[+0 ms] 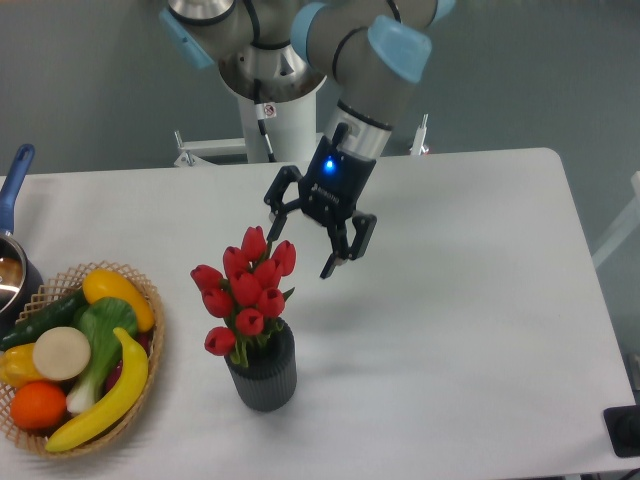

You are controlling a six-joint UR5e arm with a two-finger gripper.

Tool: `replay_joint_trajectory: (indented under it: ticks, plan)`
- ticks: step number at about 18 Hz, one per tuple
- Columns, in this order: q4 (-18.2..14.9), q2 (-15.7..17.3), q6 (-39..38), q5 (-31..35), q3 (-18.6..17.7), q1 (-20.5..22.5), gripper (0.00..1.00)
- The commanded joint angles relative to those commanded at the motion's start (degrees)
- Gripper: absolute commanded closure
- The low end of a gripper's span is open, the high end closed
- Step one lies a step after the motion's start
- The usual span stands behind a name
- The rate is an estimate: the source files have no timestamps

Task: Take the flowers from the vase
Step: 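Lower the open gripper around the tulip stems just below the blooms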

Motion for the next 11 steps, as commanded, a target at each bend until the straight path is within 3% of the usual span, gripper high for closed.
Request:
replay_joint_trajectory:
  ticks: [7, 11]
  plan:
    - [1.23, -2.02, 1.86, -1.84, 0.09, -1.32, 0.00]
    - [1.23, -3.60, 1.86, -8.16, 0.09, -1.76, 0.00]
